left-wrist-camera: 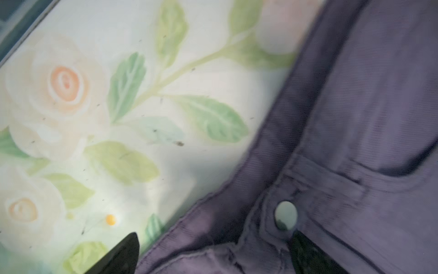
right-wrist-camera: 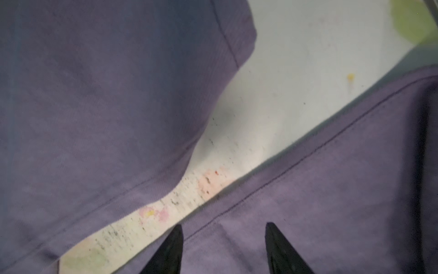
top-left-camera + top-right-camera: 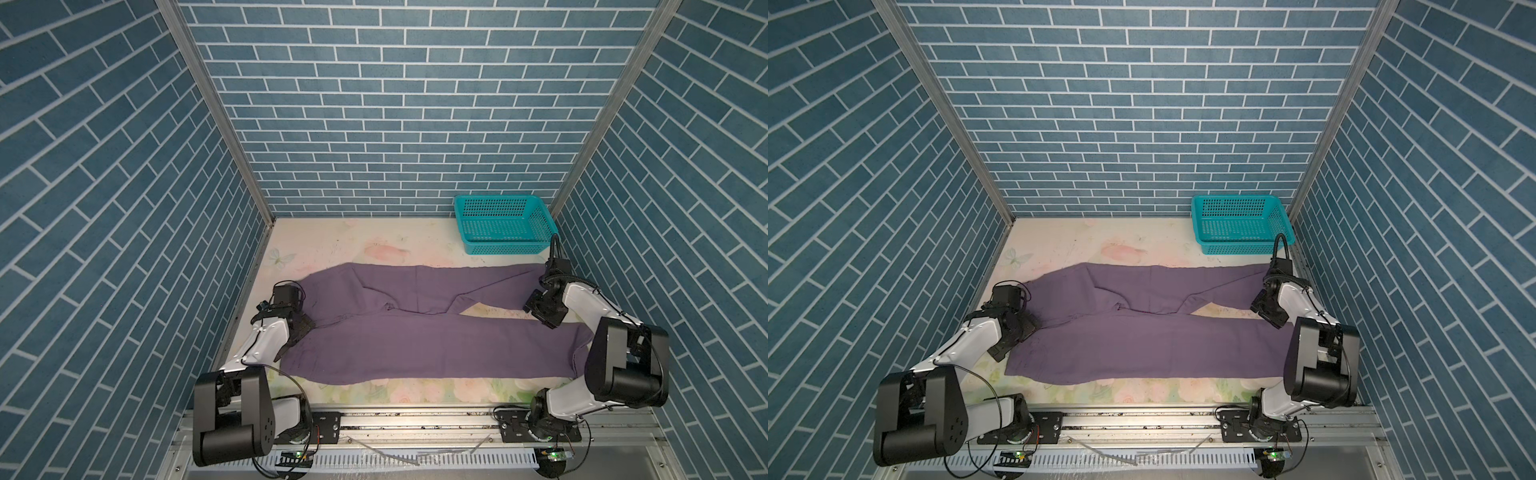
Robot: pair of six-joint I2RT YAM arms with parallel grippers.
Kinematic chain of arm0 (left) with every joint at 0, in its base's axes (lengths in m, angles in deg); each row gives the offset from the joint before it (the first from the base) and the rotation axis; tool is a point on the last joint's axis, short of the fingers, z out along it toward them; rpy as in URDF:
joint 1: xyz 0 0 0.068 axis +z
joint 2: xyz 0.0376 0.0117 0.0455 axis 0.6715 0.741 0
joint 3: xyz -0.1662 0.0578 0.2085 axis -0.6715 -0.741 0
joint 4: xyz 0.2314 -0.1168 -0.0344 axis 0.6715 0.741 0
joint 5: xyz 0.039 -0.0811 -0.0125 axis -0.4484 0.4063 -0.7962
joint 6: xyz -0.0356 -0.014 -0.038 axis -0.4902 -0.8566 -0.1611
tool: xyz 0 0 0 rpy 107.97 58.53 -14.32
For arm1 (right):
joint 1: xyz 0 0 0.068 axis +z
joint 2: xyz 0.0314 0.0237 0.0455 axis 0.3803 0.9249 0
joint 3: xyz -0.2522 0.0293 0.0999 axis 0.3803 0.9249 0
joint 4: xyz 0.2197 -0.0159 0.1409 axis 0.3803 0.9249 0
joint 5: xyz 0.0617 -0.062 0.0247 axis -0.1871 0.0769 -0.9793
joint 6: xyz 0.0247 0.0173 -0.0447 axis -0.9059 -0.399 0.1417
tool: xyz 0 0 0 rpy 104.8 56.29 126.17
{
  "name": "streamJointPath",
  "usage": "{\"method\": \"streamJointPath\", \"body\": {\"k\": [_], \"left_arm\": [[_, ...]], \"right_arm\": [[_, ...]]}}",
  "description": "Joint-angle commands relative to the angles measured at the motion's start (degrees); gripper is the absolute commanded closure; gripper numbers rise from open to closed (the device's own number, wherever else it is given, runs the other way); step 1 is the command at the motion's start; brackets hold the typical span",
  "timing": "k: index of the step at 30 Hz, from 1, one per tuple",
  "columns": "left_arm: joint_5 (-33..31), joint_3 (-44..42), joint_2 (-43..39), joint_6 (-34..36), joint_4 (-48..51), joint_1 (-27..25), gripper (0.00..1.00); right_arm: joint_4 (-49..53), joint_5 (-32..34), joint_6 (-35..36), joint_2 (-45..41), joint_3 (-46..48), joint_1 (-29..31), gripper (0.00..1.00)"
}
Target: Fold and stack the trousers
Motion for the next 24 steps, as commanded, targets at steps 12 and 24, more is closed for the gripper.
{"method": "streamJointPath", "body": {"k": [12,24], "left_arm": [[4.66,-0.1,6.73,4.05,-3.84,8.25,0.68],[8.33,1.01,6.9,2.94,-7.53,22.49,0.97]], "right_arm": [[-8.28,-4.38,0.75,7.59,-4.54,-0.14,0.41],[-9.59,-5.67,1.13,12.41,-6.58,-0.08,0.46]]}}
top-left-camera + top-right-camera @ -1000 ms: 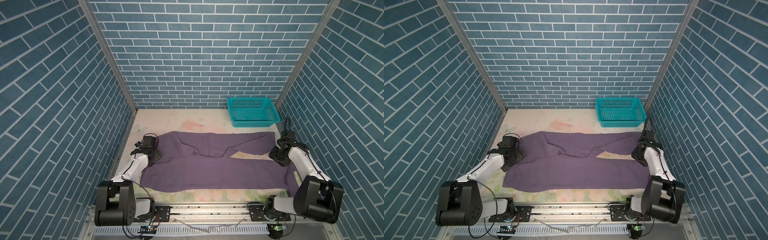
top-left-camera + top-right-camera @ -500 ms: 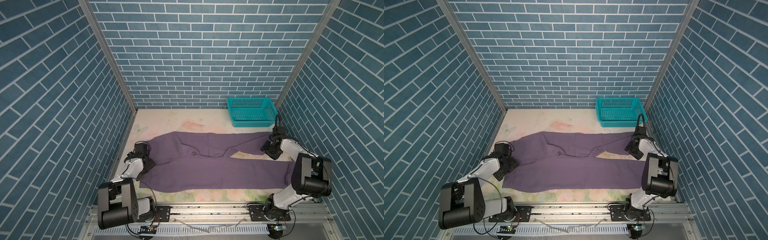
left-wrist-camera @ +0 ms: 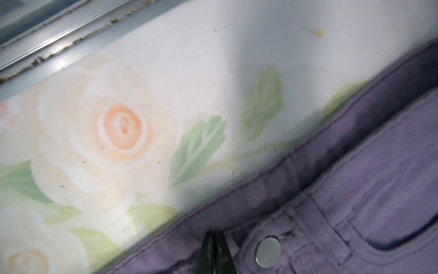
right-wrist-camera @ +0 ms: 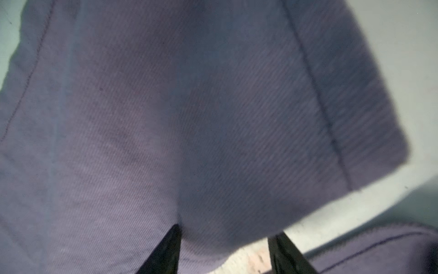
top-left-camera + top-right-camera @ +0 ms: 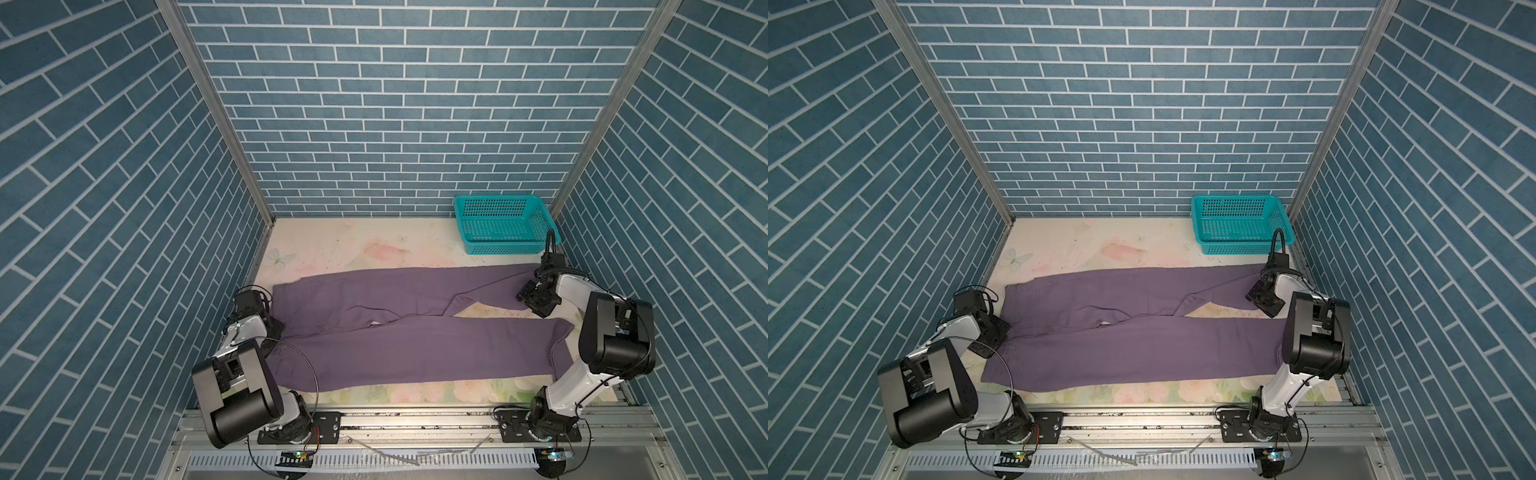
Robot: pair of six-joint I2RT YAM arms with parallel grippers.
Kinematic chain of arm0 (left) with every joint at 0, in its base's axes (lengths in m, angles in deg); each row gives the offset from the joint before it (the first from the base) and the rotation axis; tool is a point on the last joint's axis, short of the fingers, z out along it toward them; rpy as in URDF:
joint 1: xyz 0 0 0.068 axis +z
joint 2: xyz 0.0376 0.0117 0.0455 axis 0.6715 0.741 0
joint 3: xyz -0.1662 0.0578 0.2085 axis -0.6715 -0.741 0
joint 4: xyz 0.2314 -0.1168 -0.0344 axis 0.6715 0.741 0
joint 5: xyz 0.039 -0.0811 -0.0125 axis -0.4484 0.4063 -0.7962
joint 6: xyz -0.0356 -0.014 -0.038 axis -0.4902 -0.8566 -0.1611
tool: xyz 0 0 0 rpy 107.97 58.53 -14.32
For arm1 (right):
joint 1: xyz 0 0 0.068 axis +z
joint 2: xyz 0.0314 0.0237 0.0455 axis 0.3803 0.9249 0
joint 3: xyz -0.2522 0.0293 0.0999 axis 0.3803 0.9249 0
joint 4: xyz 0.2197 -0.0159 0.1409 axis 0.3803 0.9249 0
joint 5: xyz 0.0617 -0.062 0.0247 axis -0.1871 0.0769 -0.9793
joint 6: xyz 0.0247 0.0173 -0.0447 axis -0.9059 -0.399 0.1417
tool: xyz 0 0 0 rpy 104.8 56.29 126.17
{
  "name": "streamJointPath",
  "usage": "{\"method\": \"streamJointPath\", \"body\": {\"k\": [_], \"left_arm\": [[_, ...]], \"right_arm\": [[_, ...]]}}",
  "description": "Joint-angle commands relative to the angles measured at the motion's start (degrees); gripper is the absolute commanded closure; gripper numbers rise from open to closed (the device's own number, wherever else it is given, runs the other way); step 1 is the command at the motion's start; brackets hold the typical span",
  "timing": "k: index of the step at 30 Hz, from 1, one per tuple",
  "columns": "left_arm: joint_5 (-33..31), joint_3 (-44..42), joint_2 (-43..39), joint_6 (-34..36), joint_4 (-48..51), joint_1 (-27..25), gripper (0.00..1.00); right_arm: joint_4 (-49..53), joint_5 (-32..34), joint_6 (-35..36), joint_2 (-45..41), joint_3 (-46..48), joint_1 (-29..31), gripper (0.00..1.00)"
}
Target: Fold and stack the trousers
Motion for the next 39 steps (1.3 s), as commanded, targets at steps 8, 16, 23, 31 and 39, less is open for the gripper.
{"method": "streamJointPath", "body": {"k": [8,16,23,31,39], "left_arm": [[1.99,-1.34,-3.29,-1.4,-0.09,1.03,0.34],[-2.21,3.88,-8.57,-3.33,4.88,-10.72,0.23],[-3.82,10.54,-4.26,-4.3,3.56,-17.85,0.18],[-4.78,12.39,-3.28,-3.34,5.26,-18.8,0.13],[-5.89,15.36,0.4,-2.42,3.28,-20.18,0.13]], "right_arm": [[0.57,1.32,-1.17,0.23,-0.5,-0.65,1.0],[10.3,8.68,2.76,-8.39,-4.79,-2.42,1.0],[16.93,13.72,5.6,-12.43,-7.96,-3.23,0.85],[12.84,7.36,2.48,-10.81,1.78,-7.49,0.46],[11.77,8.23,3.23,-9.11,0.44,-8.21,0.46]]}}
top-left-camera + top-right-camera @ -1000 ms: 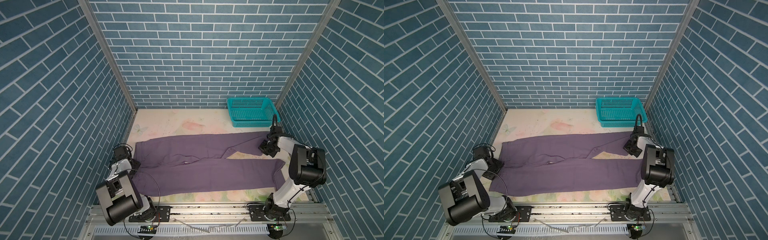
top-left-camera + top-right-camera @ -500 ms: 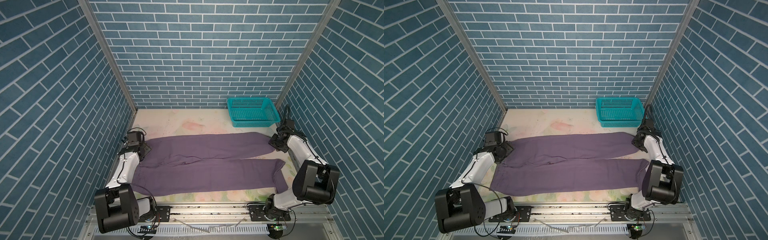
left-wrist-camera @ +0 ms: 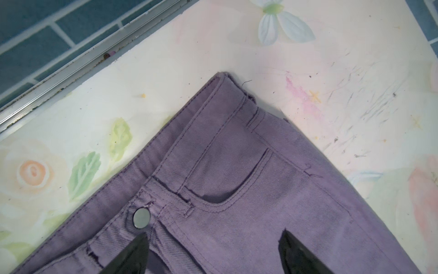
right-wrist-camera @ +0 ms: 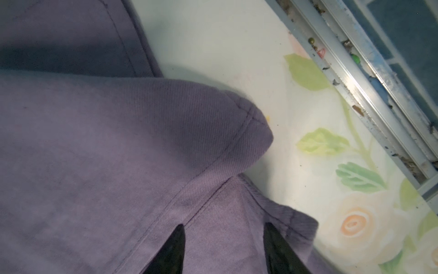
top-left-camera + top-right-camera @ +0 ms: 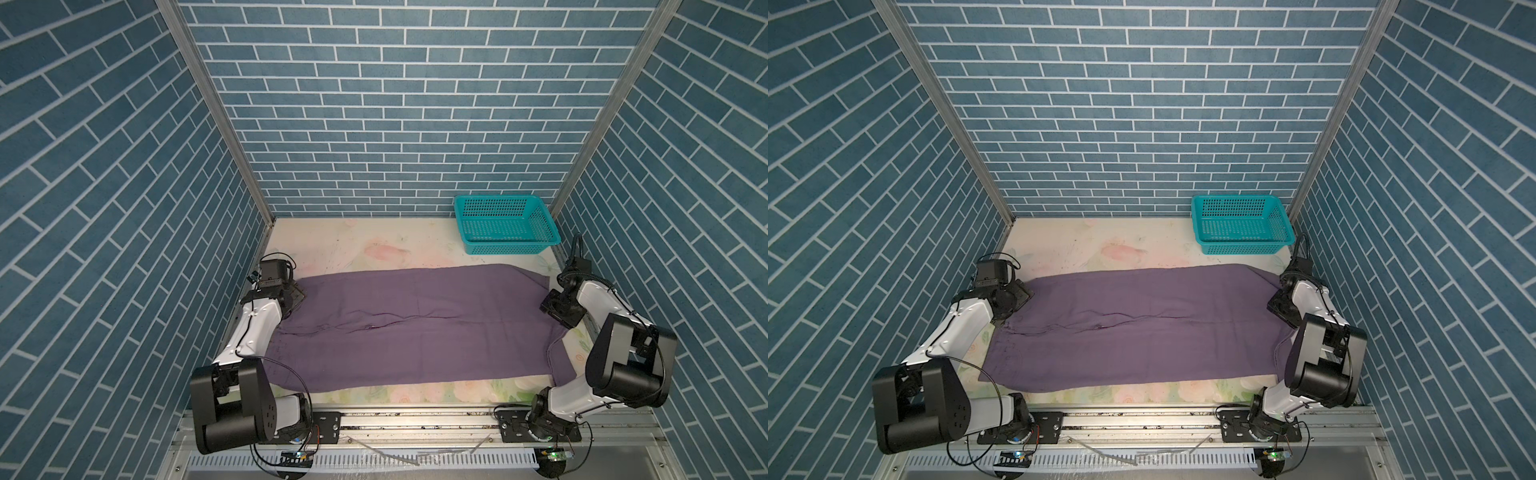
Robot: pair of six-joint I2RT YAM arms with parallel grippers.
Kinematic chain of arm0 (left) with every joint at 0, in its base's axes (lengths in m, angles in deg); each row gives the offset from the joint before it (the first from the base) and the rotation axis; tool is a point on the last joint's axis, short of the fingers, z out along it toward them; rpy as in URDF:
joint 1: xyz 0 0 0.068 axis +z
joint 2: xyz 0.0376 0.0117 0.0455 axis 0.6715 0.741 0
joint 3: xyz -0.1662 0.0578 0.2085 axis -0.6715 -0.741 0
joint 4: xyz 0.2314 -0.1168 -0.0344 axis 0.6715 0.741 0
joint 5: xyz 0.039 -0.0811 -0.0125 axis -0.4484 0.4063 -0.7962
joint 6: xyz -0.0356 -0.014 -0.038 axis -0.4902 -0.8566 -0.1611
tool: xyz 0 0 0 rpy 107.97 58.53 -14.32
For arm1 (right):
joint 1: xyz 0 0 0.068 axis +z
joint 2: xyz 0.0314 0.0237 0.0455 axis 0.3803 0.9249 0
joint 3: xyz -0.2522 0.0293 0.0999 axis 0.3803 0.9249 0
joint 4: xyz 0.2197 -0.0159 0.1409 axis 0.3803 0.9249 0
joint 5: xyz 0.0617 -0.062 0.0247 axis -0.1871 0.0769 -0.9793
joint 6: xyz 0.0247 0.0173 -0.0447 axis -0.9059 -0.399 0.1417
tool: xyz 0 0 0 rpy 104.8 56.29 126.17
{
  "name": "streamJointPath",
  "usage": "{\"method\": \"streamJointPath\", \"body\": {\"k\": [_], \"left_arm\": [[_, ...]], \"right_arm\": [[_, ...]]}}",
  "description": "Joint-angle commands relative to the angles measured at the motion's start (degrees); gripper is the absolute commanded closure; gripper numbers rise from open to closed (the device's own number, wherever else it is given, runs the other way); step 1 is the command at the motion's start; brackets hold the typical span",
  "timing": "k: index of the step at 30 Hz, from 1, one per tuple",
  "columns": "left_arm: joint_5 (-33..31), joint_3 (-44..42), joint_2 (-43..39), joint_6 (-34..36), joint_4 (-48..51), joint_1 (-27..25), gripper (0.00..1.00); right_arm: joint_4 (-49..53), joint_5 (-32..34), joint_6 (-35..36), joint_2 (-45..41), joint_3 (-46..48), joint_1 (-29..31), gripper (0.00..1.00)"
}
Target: Fold and stack the trousers
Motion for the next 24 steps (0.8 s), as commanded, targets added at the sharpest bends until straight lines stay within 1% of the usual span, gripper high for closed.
{"method": "streamJointPath", "body": {"k": [1,3,4,5,6,7,8,12,13,15,20,23,24], "left_arm": [[-1.77,3.05,3.71,1.23,-0.33,-0.77,0.13],[-1.26,4.13,6.43,1.2,-0.69,-0.84,0.12],[-0.72,4.27,7.6,1.14,-1.4,-0.9,0.12],[-0.28,4.28,8.44,1.03,-2.22,-0.85,0.12],[0.09,4.35,9.3,0.88,-3.1,-0.97,0.12],[0.31,4.52,10.01,0.81,-3.83,-0.99,0.13],[0.48,4.77,10.6,0.82,-4.2,-1.05,0.13],[1.64,7.25,13.33,1.93,-4.58,-1.18,0.12],[1.46,7.91,14.07,2.46,-4.26,-1.29,0.12],[1.24,8.4,15.23,2.72,-4.14,-1.28,0.12],[2.03,8.56,18.16,2.73,-5.28,-1.33,0.12],[2.46,8.93,19.53,2.52,-5.45,-1.42,0.13],[2.33,8.93,19.63,2.47,-5.63,-1.57,0.13]], "right_arm": [[-0.76,-1.19,-0.91,1.41,-1.5,-0.53,0.46],[-1.27,-2.15,-1.11,2.23,-2.62,-0.8,0.48],[-1.43,-2.59,-0.89,2.97,-3.6,-0.9,0.54],[-1.52,-2.99,-0.83,3.83,-4.45,-1.02,0.63],[-1.55,-3.47,-0.73,4.86,-5.49,-1.16,0.79],[-1.8,-4.5,-0.75,5.79,-6.43,-1.32,0.89],[-2.37,-5.64,-0.72,6.41,-7.12,-1.41,0.92],[-3.2,-9.01,-0.93,9.72,-11.27,-1.69,0.96],[-3.18,-9.11,-1.14,10.68,-12.43,-1.62,0.96],[-3.65,-11.59,-2.01,11.93,-13.91,-1.61,0.94],[-6.08,-11.74,-3.16,12.77,-15.49,-1.69,0.93],[-8.96,-12.05,-4.25,12.04,-14.27,-1.64,0.93],[-10.32,-11.77,-4.43,11.72,-13.64,-1.68,0.95]]}}
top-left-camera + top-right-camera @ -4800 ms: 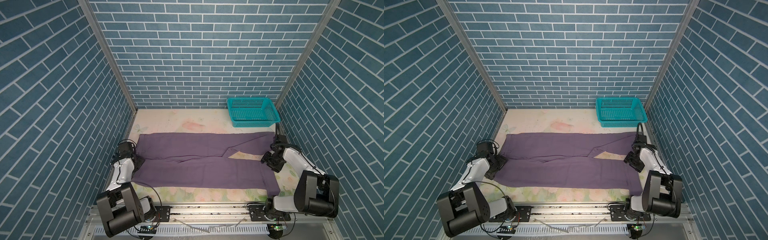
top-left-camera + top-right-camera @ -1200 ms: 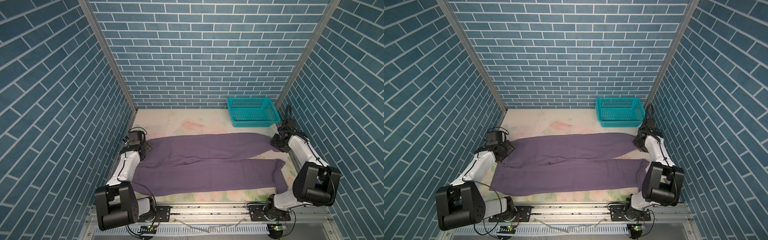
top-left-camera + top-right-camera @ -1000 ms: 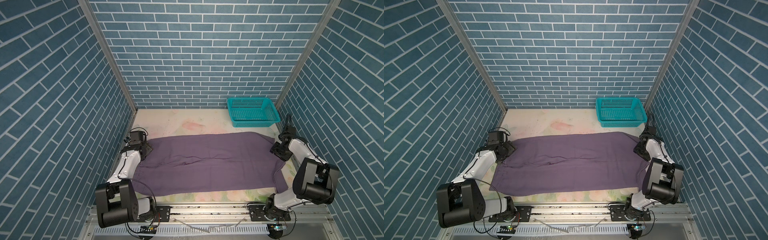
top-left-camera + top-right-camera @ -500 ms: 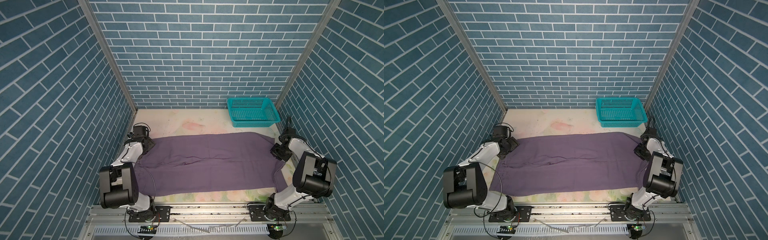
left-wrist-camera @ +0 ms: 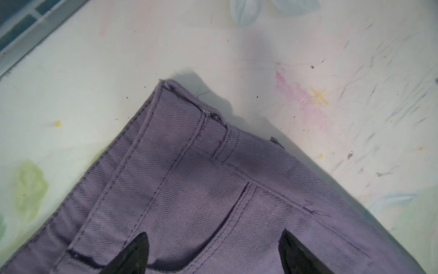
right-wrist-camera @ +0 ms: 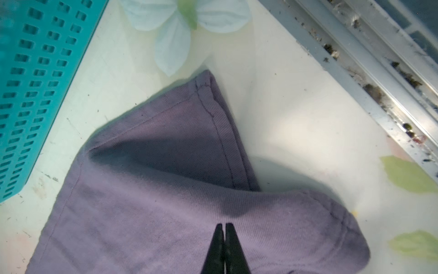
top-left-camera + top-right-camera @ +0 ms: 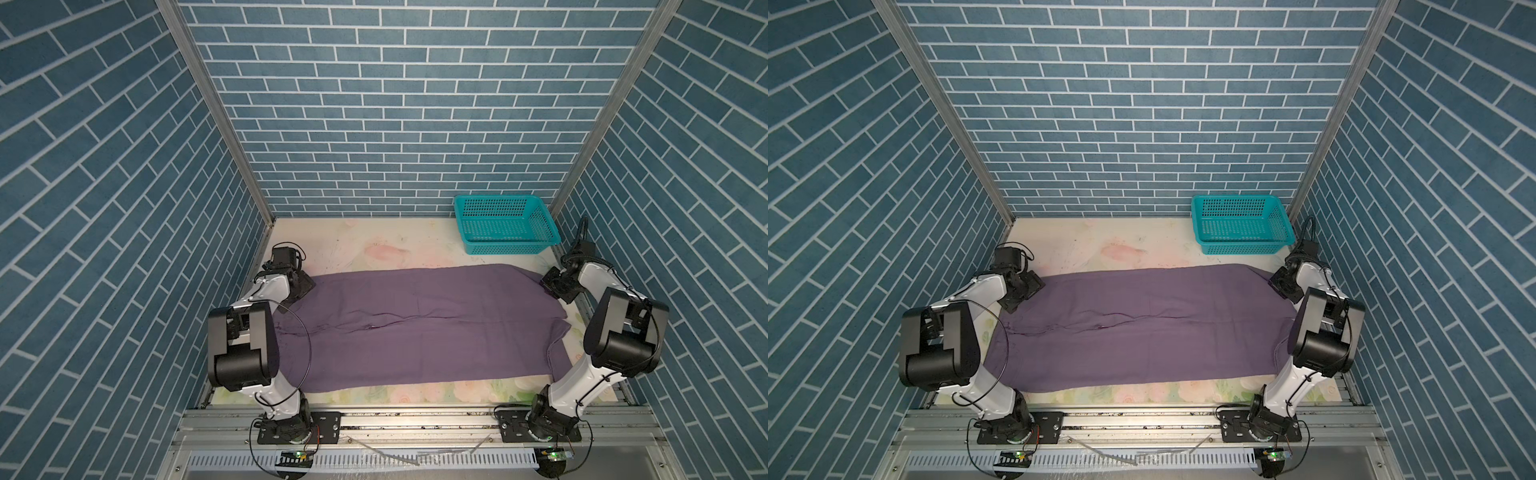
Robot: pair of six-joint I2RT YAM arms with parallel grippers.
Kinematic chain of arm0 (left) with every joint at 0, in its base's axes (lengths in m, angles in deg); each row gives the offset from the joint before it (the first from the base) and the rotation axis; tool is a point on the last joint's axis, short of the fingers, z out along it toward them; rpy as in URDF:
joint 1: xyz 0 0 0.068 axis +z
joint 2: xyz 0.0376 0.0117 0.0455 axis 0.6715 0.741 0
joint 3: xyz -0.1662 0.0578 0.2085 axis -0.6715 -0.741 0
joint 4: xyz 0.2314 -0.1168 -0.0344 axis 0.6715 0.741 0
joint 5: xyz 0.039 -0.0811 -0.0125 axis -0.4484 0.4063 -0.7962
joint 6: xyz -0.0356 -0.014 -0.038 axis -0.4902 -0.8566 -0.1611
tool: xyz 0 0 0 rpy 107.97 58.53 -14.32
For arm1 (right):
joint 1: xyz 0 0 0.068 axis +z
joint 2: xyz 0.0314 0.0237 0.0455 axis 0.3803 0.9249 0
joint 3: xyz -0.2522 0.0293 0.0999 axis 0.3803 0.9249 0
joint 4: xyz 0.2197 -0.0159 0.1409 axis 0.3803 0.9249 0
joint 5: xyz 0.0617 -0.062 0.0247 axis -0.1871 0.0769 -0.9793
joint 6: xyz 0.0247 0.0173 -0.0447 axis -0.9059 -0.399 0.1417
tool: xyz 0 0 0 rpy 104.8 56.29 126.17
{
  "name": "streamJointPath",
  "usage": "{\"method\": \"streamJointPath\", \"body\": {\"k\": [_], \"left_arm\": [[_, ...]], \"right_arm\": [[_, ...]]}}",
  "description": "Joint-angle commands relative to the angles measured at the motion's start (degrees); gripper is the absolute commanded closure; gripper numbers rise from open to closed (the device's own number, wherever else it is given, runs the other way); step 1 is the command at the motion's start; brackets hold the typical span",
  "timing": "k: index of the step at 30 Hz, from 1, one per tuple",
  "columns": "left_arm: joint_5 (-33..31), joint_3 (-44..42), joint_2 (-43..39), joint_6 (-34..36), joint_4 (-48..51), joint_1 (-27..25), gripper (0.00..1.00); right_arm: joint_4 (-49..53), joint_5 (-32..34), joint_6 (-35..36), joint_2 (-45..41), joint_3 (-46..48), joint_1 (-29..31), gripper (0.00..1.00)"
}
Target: Fold and stack the trousers
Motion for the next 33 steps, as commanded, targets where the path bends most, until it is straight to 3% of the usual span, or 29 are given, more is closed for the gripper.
{"method": "streamJointPath", "body": {"k": [1,7,13,20,25,29,33], "left_arm": [[0.09,1.04,0.69,0.54,-0.09,-0.63,0.13],[-1.1,2.01,1.56,1.46,0.7,-1.62,0.13],[-0.97,1.85,2.41,1.65,0.29,-1.97,0.13],[-1.52,1.33,2.65,2.27,0.62,-2.15,0.13],[-1.78,1.41,3.82,2.44,1.05,-2.41,0.13],[-1.4,1.19,4.07,2.46,0.97,-2.7,0.14],[-2.72,0.56,3.38,2.86,1.32,-3.02,0.14]], "right_arm": [[-4.38,-0.34,-2.72,-0.53,-0.4,-0.2,1.0],[-4.91,2.89,-3.25,3.25,-2.77,-0.47,1.0],[-6.67,3.47,-5.19,8.52,-5.29,-1.3,0.77],[-7.05,2.39,-5.69,13.63,-8.86,-2.06,0.67],[-6.29,1.86,-5.47,16.75,-11.16,-2.06,0.54],[-6.69,-0.67,-5.94,18.66,-12.34,-2.06,0.6],[-7.15,-1.82,-6.75,19.67,-13.24,-2.06,0.84]]}}
